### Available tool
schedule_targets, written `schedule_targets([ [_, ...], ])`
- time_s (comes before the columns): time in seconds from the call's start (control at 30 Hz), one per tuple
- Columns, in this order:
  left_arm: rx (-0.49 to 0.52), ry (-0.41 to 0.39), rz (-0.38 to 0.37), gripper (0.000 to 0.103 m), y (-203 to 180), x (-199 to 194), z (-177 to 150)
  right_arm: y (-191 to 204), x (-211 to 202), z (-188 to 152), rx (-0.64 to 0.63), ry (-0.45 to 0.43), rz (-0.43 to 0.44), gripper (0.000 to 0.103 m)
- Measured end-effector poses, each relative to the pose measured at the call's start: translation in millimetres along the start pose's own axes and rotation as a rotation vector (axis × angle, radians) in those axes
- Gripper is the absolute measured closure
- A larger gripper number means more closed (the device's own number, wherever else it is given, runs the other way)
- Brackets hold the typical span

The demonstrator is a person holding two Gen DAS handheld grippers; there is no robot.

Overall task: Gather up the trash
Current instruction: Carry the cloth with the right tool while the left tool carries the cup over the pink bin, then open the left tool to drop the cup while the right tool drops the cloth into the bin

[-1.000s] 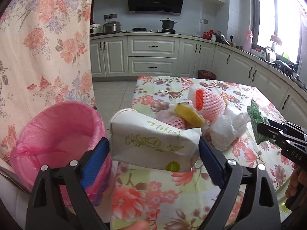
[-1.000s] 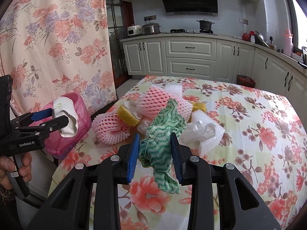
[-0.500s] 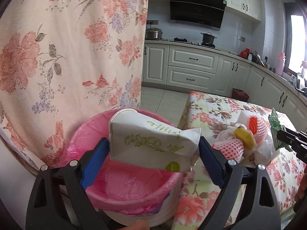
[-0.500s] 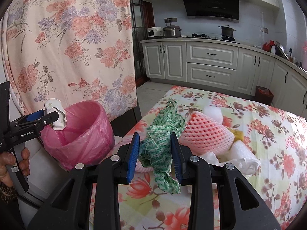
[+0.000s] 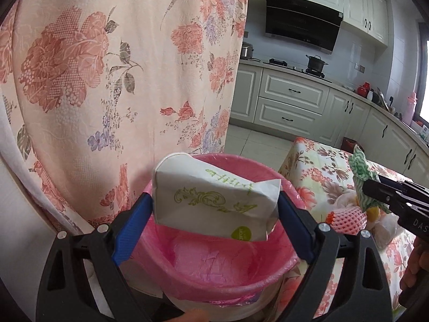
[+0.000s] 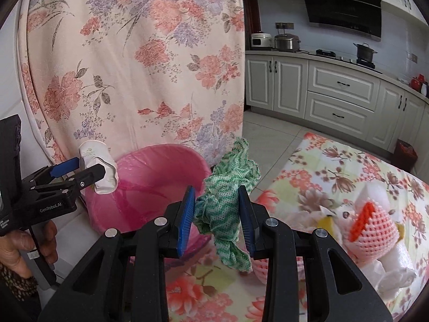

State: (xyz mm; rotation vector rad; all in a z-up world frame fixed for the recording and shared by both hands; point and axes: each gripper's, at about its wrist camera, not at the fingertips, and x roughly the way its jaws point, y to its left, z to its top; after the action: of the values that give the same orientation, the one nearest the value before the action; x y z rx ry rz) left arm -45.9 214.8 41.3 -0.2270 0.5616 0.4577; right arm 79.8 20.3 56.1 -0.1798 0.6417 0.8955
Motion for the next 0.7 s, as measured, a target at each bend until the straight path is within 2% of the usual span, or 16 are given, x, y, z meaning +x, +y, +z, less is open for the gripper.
schedule_targets([
  [0.33, -0.058, 0.004, 0.007, 0.013, 25, 2, 1, 43, 49, 16, -0.056, 0.049, 0.093, 0.070],
  [0.6, -0.081, 0.012, -0.013, 0.014, 29, 9, 1, 57, 71, 17, -0.082, 0.079, 0.121, 0.070],
  [0.67, -0.090, 0.011, -0.016, 0.014, 31, 9, 1, 58, 75, 16, -0.086, 0.092, 0.129, 0.065],
  [0.7, -0.090, 0.011, -0.018, 0.014, 31, 8, 1, 58, 75, 16, -0.086, 0.091, 0.127, 0.052],
])
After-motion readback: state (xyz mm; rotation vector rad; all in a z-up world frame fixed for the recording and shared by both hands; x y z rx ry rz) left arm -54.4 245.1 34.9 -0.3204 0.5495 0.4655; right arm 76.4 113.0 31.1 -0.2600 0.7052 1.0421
